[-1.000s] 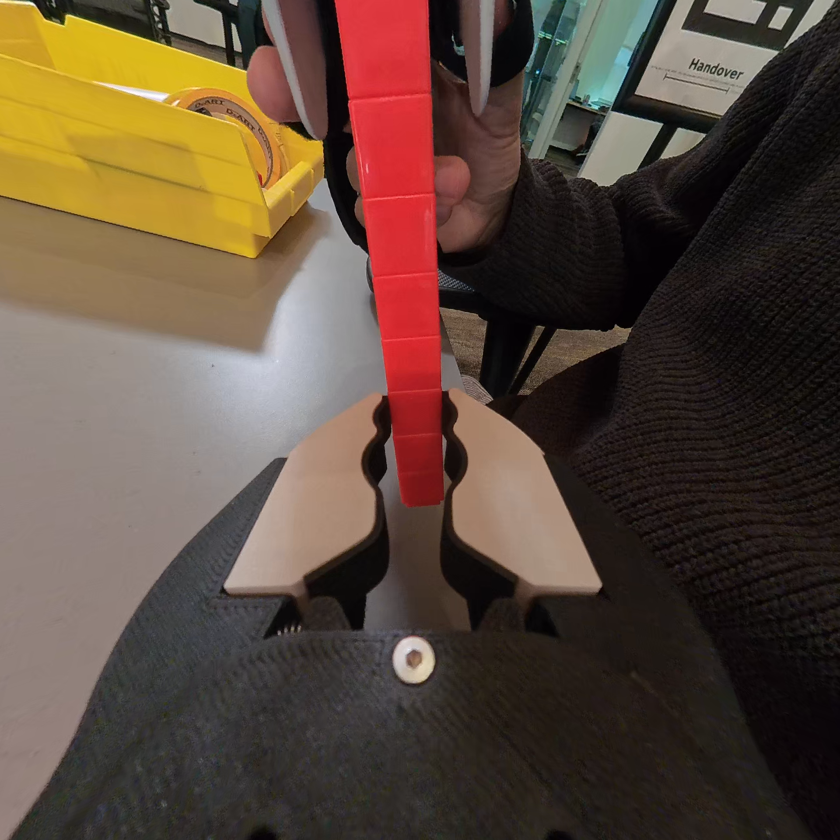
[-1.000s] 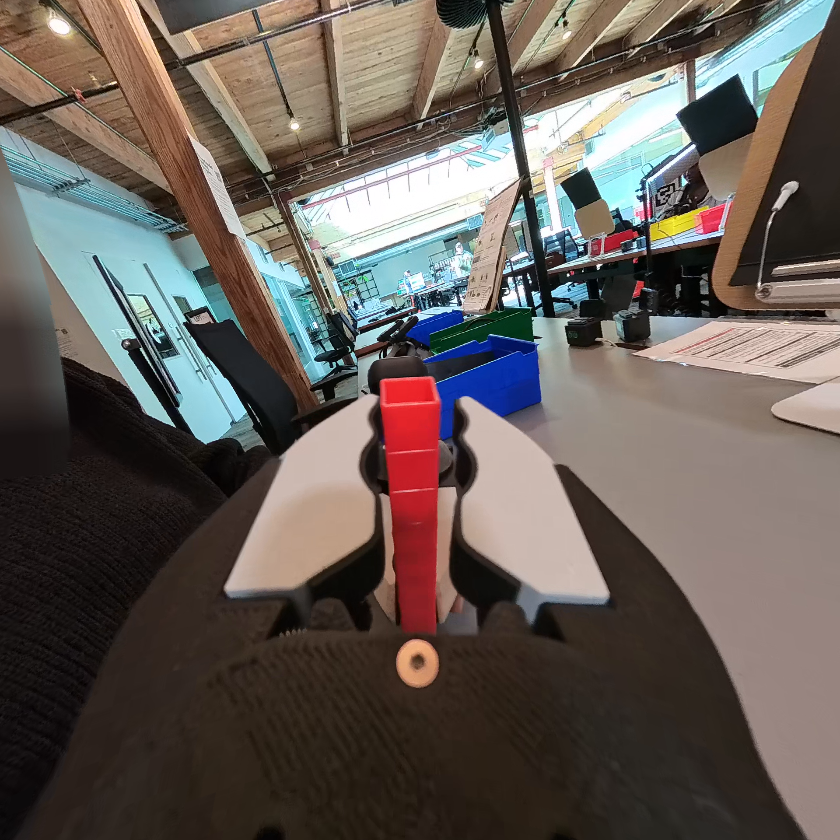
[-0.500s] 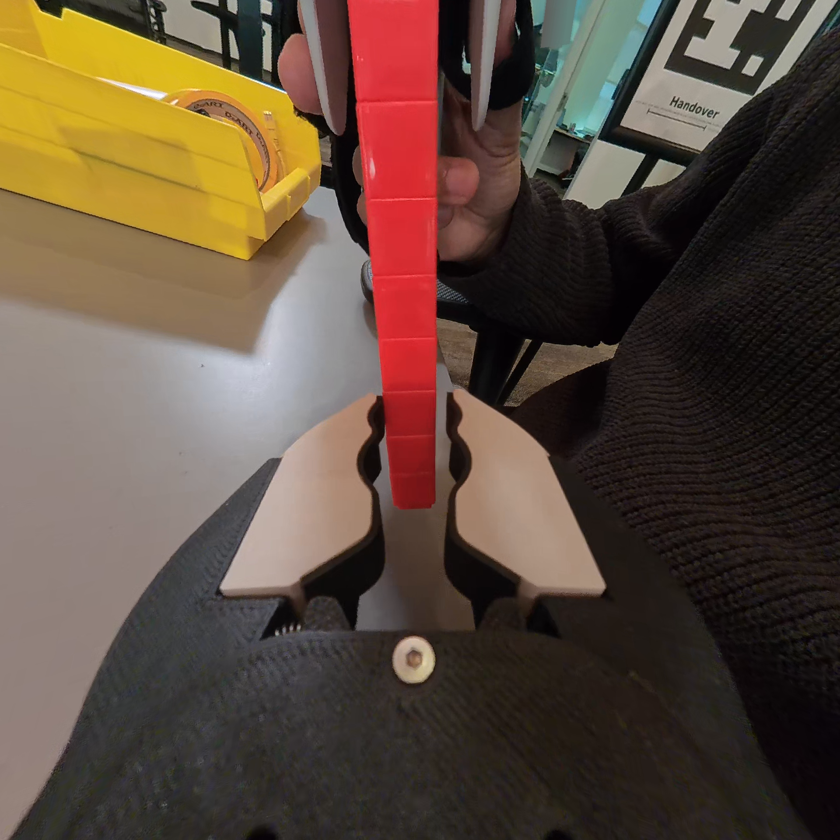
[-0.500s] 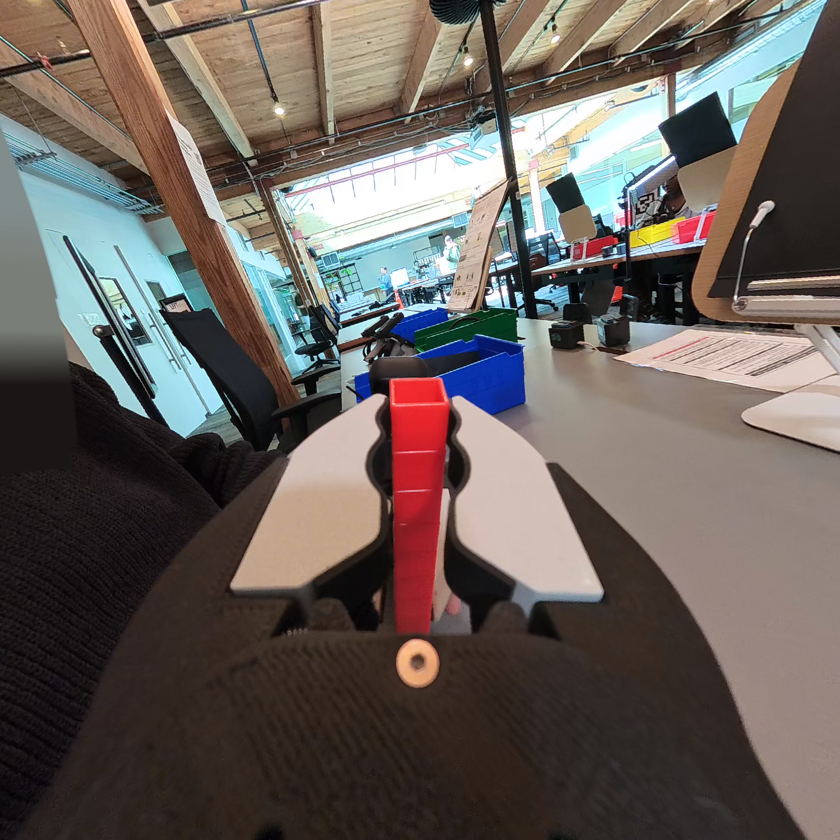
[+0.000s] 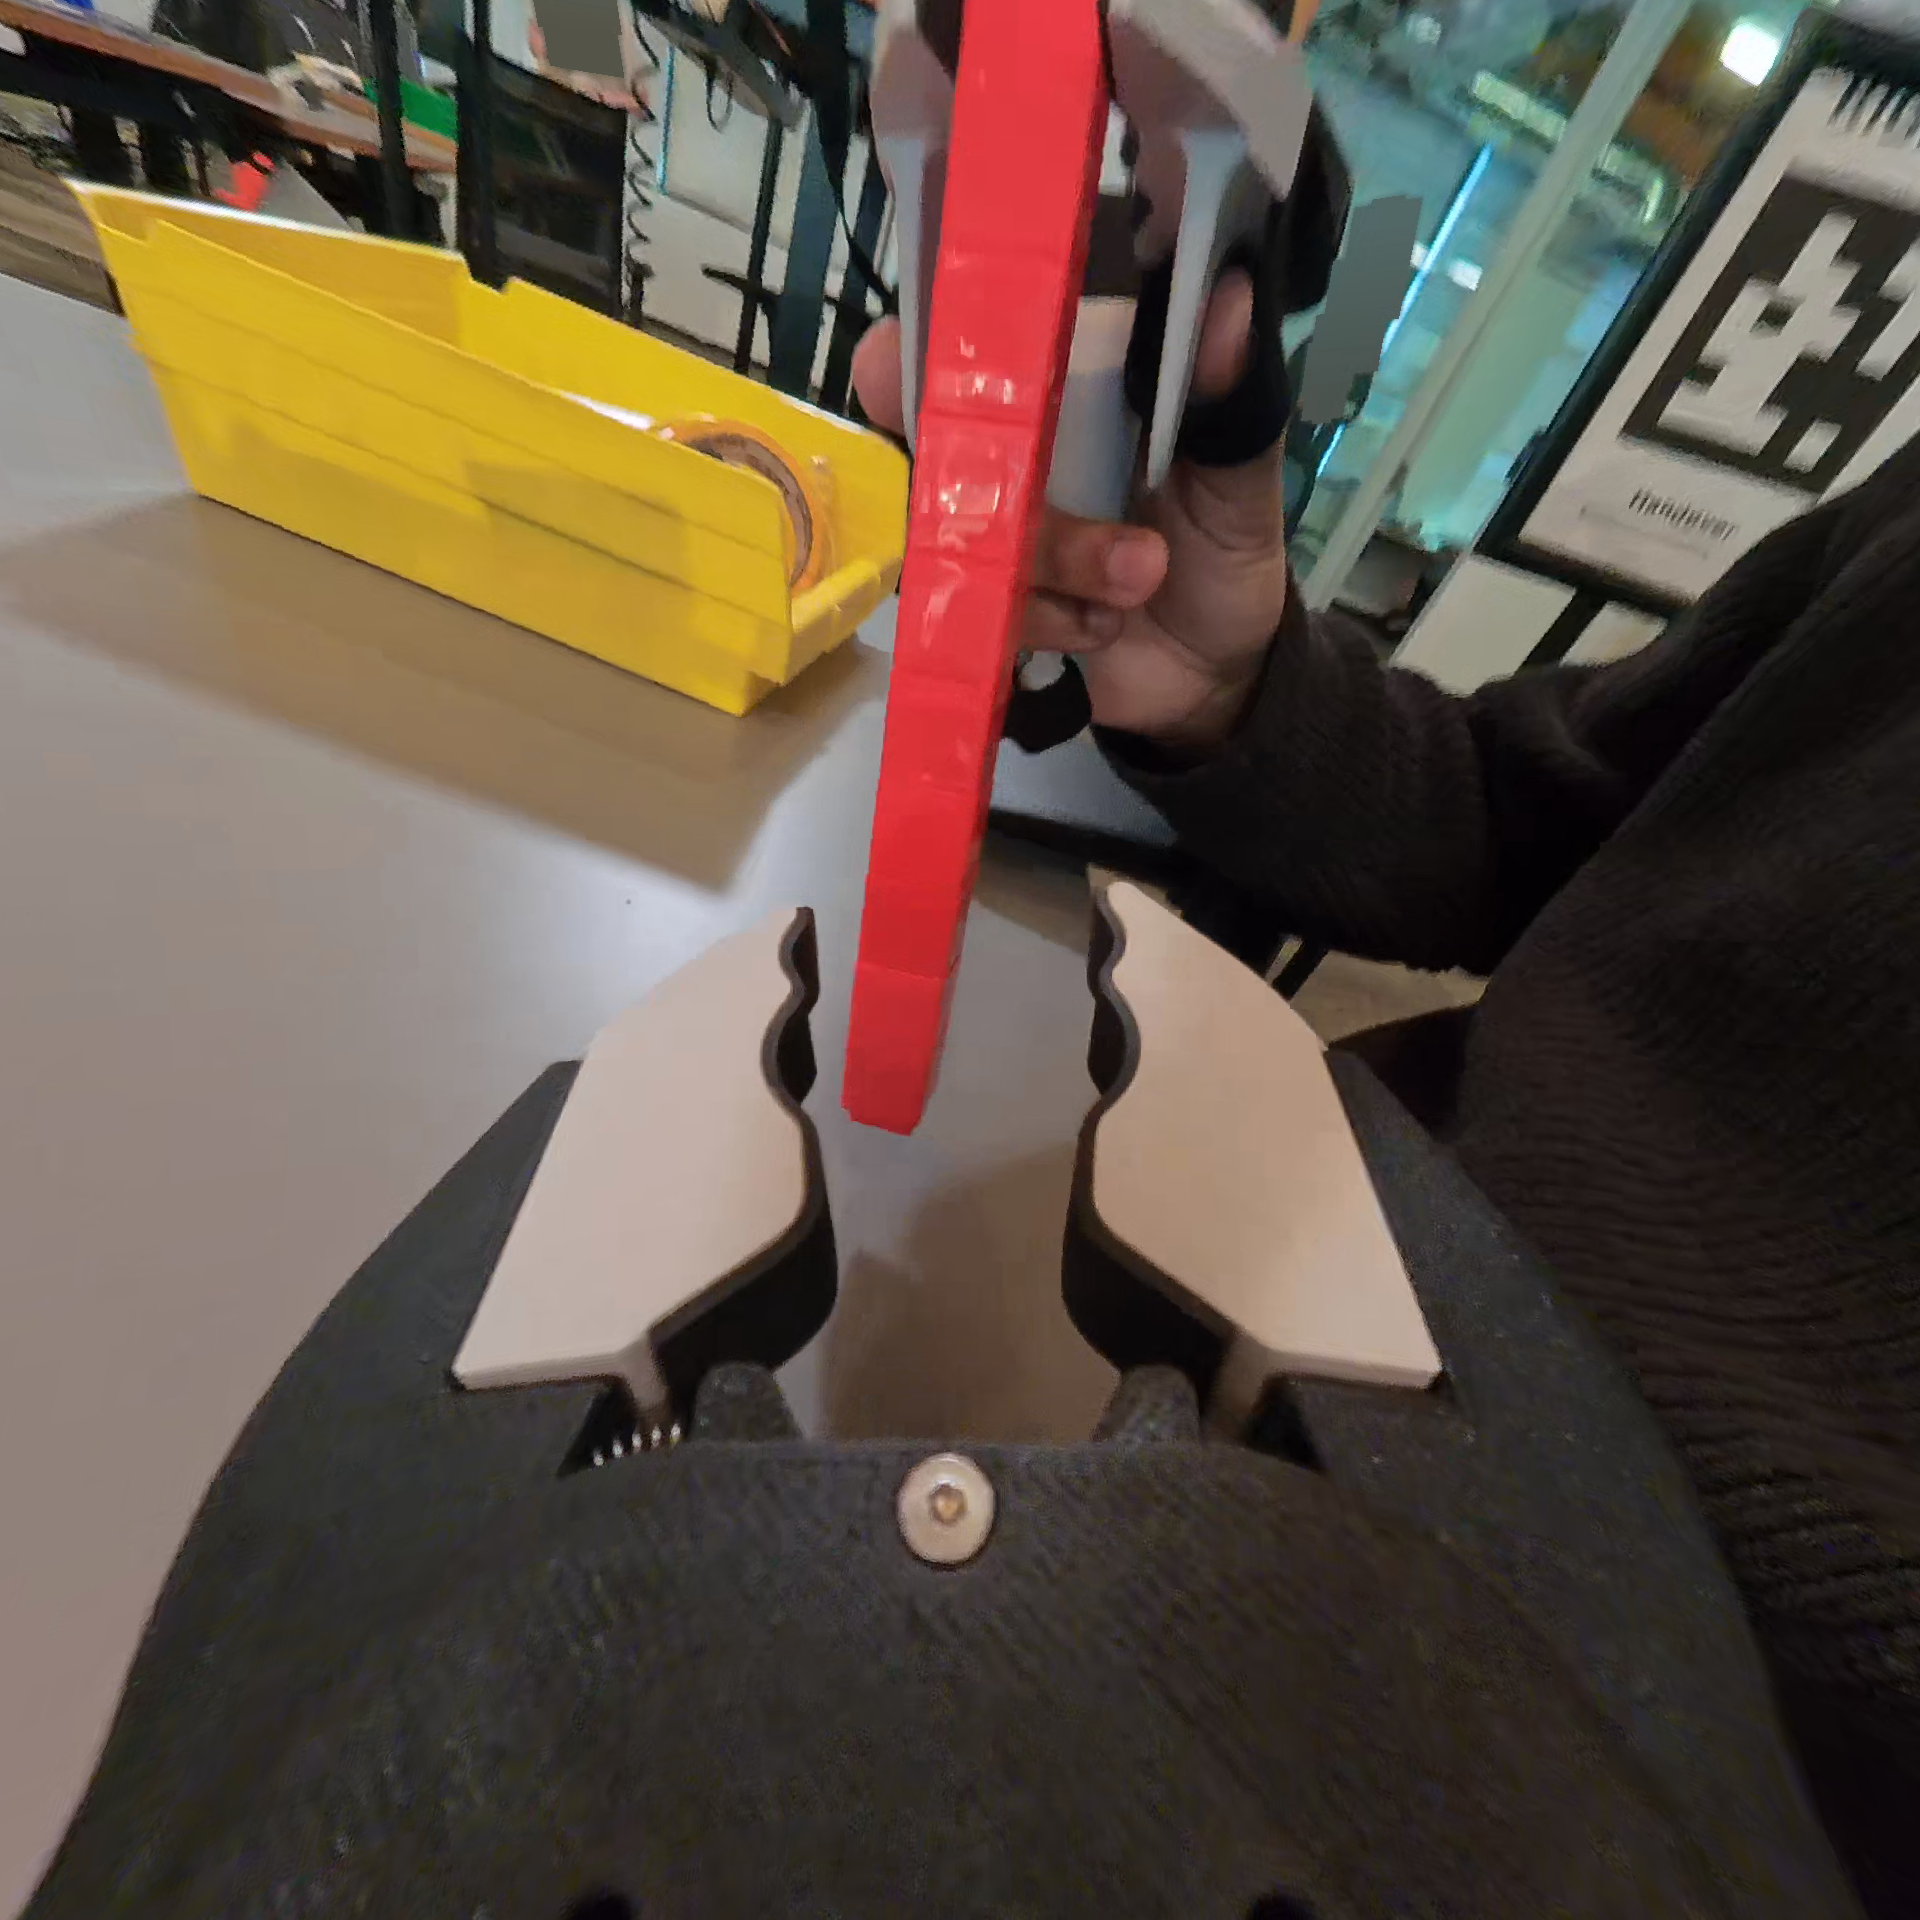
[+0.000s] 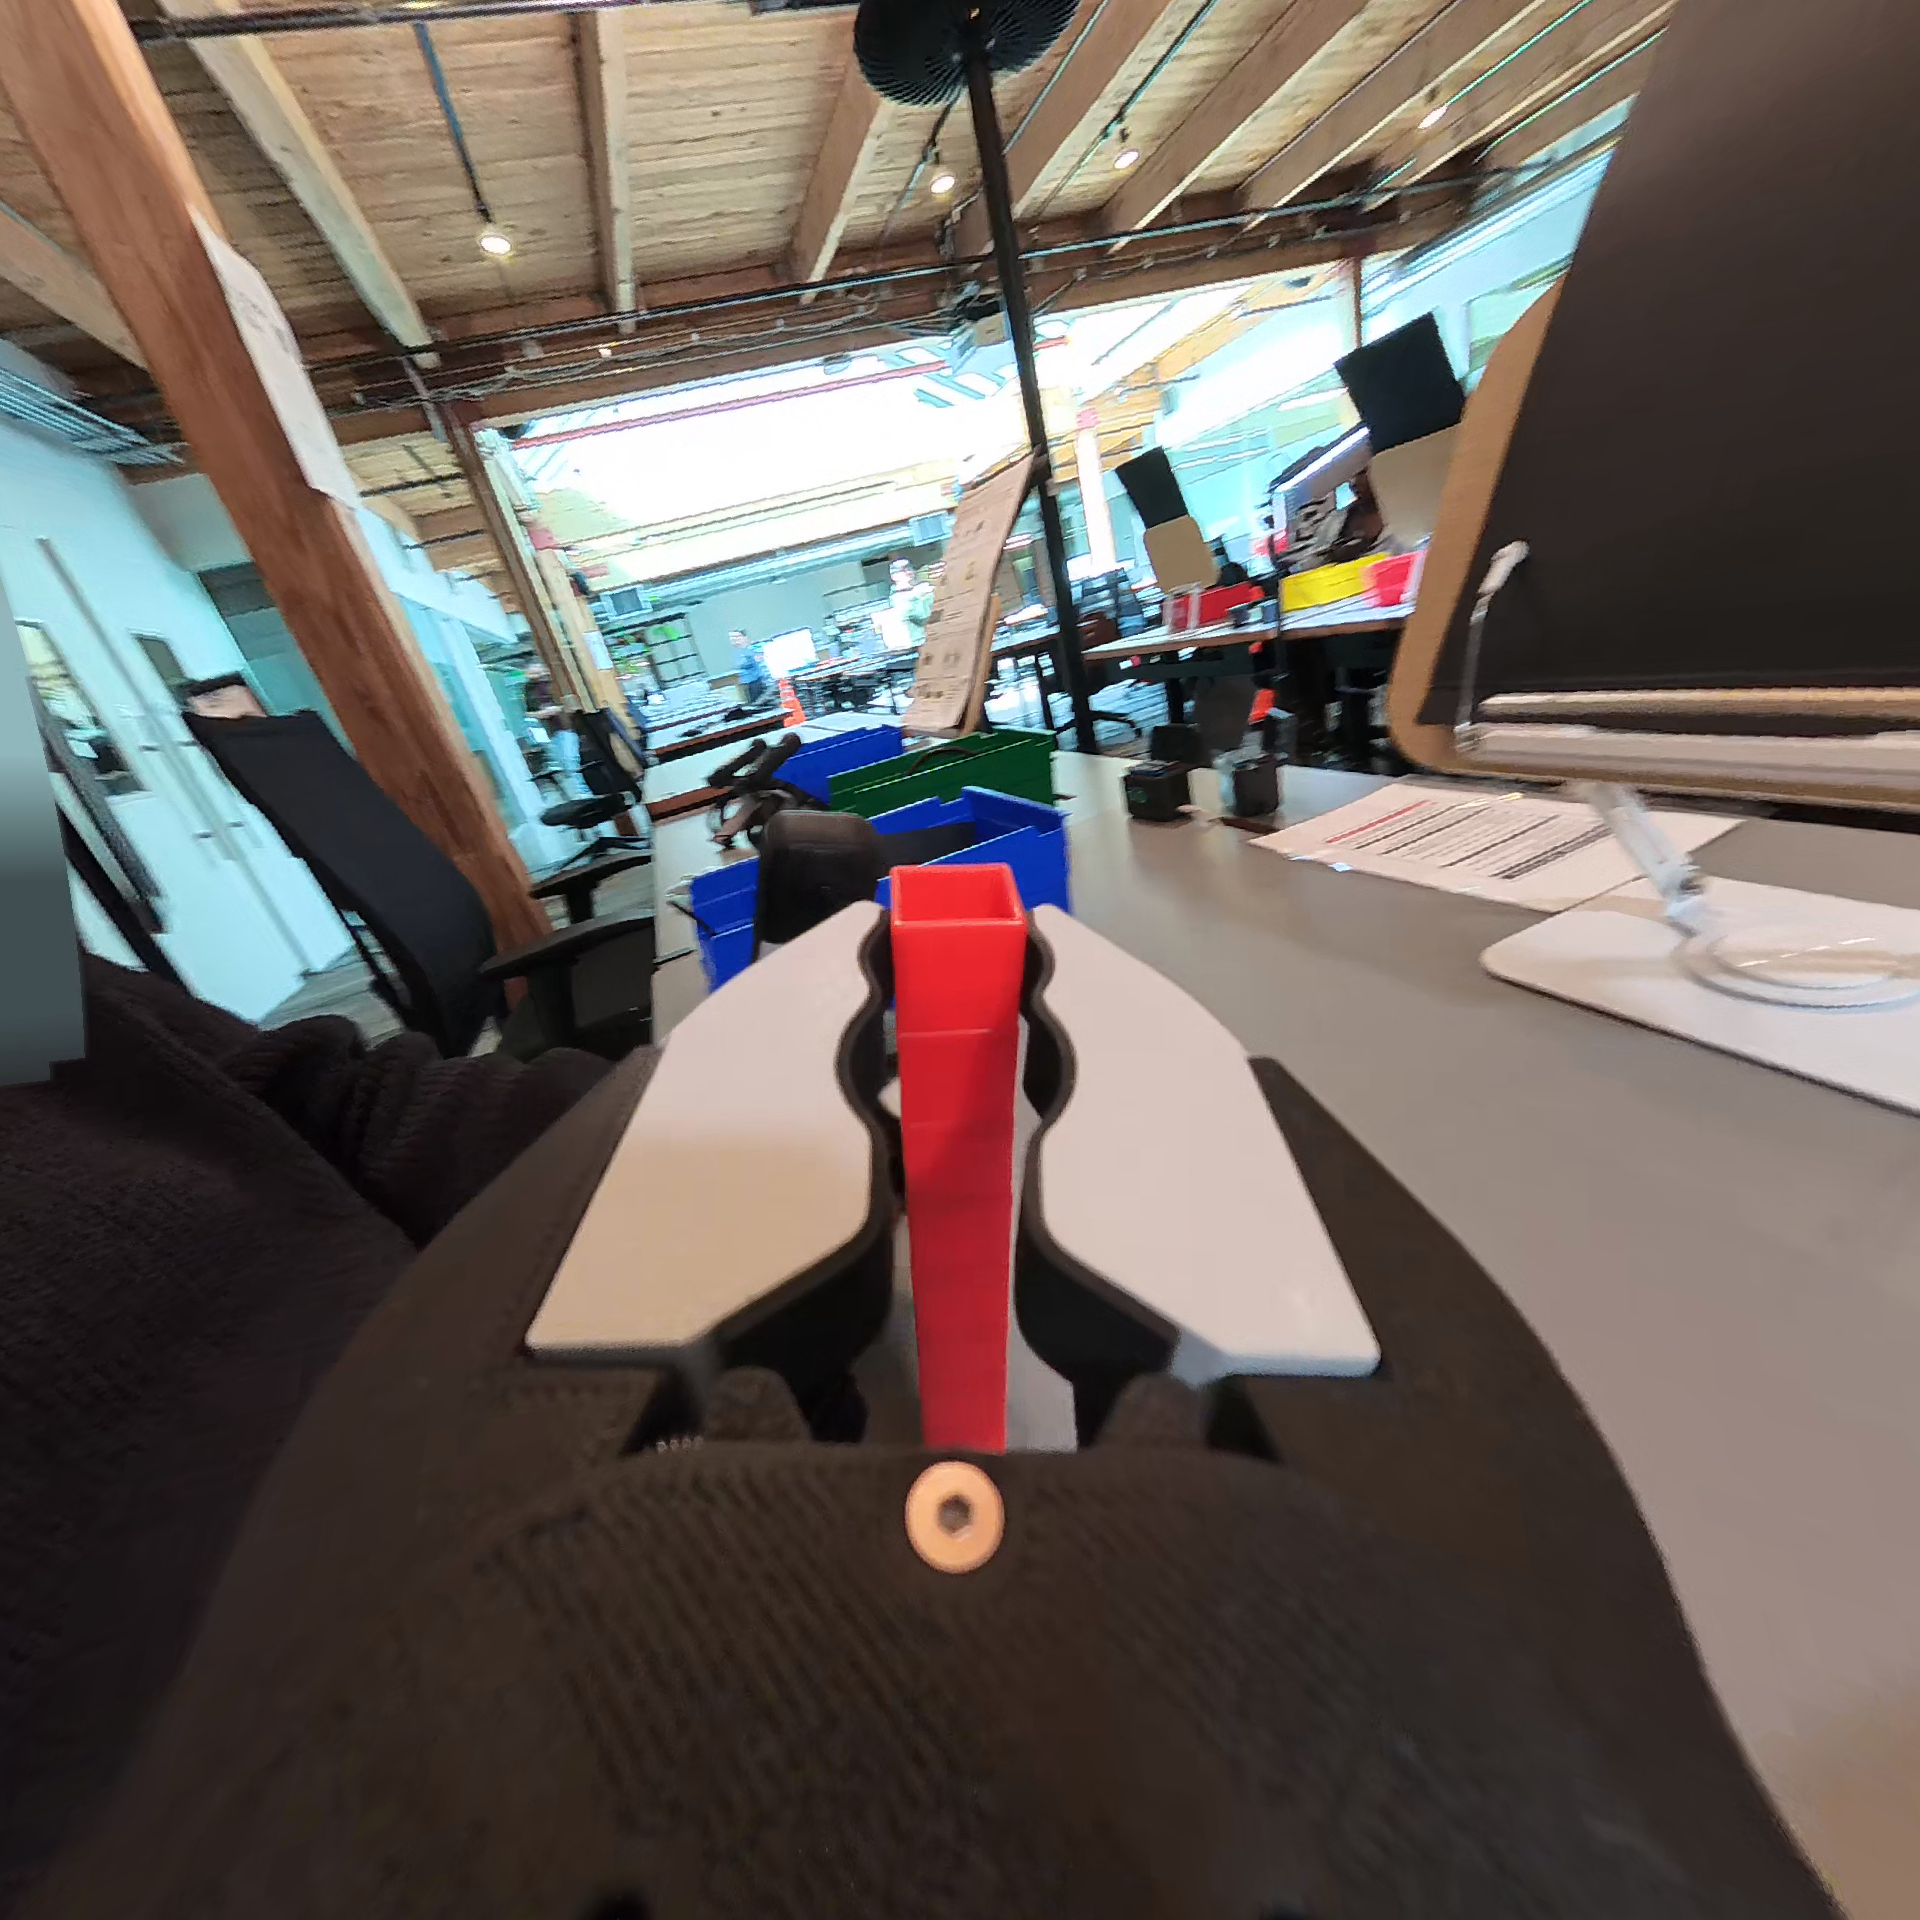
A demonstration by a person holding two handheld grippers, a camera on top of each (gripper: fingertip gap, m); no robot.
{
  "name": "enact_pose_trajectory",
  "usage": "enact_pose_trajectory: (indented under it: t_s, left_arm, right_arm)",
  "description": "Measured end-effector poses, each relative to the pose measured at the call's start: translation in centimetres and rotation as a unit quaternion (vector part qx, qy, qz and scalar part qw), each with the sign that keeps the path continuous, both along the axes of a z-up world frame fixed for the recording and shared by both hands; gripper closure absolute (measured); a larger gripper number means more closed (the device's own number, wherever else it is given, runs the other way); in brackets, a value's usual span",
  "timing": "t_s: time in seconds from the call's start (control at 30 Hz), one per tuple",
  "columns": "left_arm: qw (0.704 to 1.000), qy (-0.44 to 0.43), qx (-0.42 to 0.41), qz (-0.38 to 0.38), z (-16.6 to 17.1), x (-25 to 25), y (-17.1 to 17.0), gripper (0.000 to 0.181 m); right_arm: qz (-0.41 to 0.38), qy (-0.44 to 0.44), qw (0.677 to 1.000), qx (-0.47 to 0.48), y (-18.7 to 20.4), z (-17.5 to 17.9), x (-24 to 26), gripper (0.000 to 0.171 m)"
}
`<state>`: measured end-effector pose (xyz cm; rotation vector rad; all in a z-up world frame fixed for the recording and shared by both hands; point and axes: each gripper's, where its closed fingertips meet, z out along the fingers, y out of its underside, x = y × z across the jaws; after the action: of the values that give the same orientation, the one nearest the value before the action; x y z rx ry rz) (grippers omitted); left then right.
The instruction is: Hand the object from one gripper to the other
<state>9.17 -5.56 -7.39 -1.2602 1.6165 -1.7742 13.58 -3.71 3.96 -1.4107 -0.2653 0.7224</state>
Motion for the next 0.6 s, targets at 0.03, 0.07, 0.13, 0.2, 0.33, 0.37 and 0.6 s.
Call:
enact_pose_trajectory:
  t_s: [0.03,0.07,0.13,0.2,0.33,0.37,0.6]
  left_arm:
    - [1.0,-0.005,-0.025,0.0,0.5,0.0,0.1,0.134]
    - [0.998,-0.007,-0.058,-0.008,1.1,-0.2,0.0,0.137]
    - [0.989,0.001,-0.141,-0.037,2.1,-0.5,-0.5,0.142]
    - [0.97,0.041,-0.236,-0.043,2.1,0.0,-0.5,0.148]
    - [0.866,0.095,-0.49,-0.032,2.0,1.0,0.8,0.149]
    - [0.858,0.113,-0.5,-0.029,1.4,1.1,0.6,0.148]
    - [0.844,0.141,-0.514,-0.061,1.7,1.1,-1.6,0.134]
  right_arm:
    - [-0.01,-0.006,1.0,0.004,0.0,0.1,0.3,0.149]
    - [-0.019,-0.014,1.0,0.009,0.0,0.2,0.5,0.149]
    - [-0.032,-0.032,0.999,0.021,-0.1,0.4,0.7,0.149]
    - [-0.036,-0.052,0.997,0.034,-0.3,0.6,0.4,0.149]
    - [-0.048,-0.113,0.99,0.069,-0.7,0.9,-1.0,0.149]
    - [-0.054,-0.133,0.987,0.077,-0.8,0.9,-1.3,0.149]
    - [-0.07,-0.24,0.96,0.131,-1.6,1.2,-3.7,0.149]
